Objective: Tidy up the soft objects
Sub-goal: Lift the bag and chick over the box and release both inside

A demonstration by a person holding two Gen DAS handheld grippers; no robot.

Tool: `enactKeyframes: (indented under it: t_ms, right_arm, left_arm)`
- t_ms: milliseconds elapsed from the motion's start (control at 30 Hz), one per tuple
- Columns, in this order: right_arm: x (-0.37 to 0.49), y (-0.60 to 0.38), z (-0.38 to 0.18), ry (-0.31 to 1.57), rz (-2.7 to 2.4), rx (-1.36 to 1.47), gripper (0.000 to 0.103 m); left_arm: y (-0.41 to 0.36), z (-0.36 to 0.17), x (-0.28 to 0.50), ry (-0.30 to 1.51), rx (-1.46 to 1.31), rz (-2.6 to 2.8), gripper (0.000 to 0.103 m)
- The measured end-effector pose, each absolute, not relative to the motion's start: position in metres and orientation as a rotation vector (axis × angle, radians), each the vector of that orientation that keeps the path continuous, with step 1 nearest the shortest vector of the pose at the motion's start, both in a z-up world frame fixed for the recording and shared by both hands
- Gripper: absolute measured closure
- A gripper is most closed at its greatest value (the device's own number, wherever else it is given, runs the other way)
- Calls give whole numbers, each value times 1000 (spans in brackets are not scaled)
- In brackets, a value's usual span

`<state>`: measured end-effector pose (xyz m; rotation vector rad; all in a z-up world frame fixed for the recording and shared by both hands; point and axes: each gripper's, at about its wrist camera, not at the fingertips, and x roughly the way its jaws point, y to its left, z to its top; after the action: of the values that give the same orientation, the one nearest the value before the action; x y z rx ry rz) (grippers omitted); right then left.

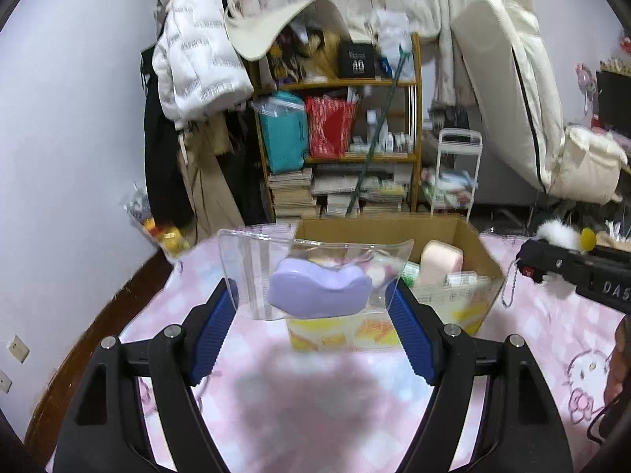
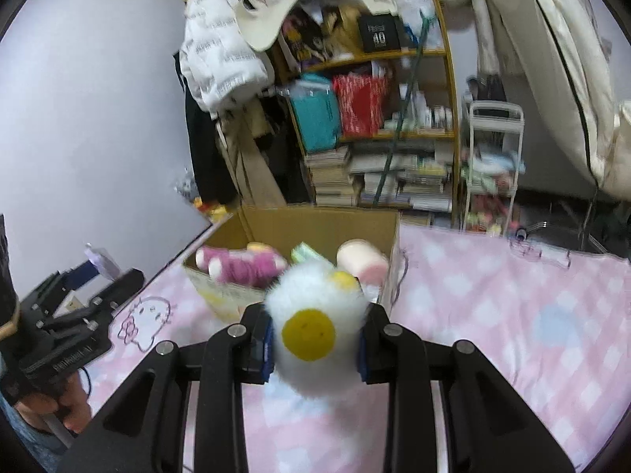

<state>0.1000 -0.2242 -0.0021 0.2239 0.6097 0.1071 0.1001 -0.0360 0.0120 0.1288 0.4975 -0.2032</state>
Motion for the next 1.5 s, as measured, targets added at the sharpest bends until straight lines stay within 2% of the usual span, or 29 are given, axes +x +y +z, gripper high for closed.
enactKeyframes:
  t_ms: [300, 500, 733, 967, 1400, 1500]
  right_arm:
    - [130, -231, 39, 512, 105, 175, 71]
    - [145, -227, 50, 475, 116, 133, 71]
    - [161, -224, 40, 467, 135, 121, 70]
    - [174, -223, 6, 532, 137, 130, 70]
    - [187, -221, -31, 636, 138, 136, 66]
    - [189, -222, -39, 670, 134, 140, 65]
  left_arm:
    - [-41, 73, 134, 358, 101, -238, 27]
    - [-46, 89, 155, 319, 120, -265, 27]
    - [-49, 65, 186, 377, 152, -274, 27]
    - [-56, 22, 213, 493, 109, -310, 27]
    - [-78, -27, 220, 601, 173, -324, 25]
    - [-80, -32, 221, 621, 193, -294, 22]
